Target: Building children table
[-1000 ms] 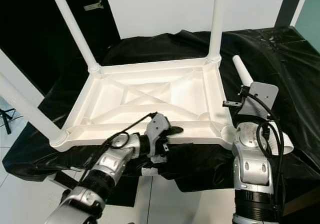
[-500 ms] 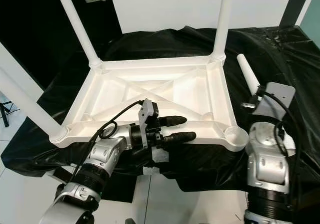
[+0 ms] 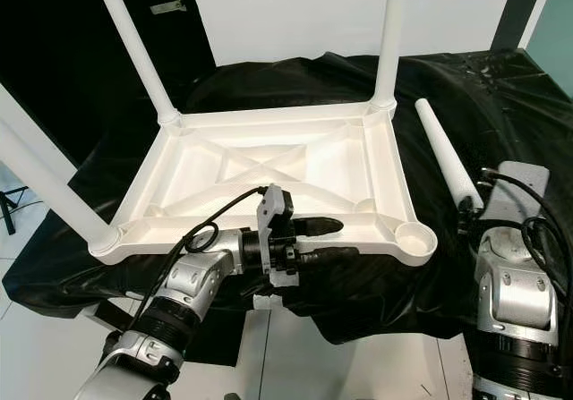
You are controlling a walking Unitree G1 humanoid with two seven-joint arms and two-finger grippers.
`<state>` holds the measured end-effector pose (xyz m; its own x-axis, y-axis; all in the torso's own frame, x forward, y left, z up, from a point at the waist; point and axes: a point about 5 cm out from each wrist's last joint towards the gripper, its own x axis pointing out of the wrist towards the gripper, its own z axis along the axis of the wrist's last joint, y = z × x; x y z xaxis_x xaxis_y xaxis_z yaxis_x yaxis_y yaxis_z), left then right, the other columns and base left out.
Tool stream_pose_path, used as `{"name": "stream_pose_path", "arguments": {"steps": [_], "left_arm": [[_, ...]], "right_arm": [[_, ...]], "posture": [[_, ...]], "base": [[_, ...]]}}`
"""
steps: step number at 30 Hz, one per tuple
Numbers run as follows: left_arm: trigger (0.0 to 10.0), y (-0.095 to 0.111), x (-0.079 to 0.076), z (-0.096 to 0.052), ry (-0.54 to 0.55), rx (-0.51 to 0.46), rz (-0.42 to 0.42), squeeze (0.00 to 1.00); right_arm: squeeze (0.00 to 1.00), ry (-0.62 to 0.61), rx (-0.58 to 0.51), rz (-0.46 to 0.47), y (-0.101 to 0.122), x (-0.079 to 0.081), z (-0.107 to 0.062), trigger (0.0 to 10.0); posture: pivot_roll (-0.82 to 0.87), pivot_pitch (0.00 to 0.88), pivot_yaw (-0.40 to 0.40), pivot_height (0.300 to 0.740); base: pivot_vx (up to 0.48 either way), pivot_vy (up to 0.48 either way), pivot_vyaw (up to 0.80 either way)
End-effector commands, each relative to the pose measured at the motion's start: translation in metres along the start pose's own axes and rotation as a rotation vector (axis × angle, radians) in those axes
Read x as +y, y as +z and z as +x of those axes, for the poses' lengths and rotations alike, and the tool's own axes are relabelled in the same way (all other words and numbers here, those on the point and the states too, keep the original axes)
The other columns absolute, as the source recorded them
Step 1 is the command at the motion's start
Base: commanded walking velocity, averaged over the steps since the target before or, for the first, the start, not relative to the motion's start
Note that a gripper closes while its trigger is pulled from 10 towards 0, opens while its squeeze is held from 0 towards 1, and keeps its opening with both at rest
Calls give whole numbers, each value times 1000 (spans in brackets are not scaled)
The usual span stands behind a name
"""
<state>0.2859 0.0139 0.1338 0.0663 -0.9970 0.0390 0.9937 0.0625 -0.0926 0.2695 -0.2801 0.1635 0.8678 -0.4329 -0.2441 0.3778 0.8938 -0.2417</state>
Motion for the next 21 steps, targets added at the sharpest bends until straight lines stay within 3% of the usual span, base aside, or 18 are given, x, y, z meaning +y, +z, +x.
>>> {"name": "stream_pose_path", "arguments": {"steps": [1, 9, 21], "left_arm": [[10000, -1, 1, -1, 16, 12, 0, 0], [10000, -6, -3, 2, 27, 39, 9, 0], [10000, -8, -3, -2, 46, 68, 22, 0]], "right_arm": [[0, 38, 111, -9, -21, 3, 4, 10000], [0, 112, 279, -28, -60, 12, 22, 10000], [0, 141, 409, 28, -84, 22, 15, 10000]], "posture": [[-216, 0, 81, 740], [-188, 0, 77, 740], [-176, 0, 80, 740]], "base": [[0, 0, 0], [0, 0, 0], [0, 0, 0]]}}
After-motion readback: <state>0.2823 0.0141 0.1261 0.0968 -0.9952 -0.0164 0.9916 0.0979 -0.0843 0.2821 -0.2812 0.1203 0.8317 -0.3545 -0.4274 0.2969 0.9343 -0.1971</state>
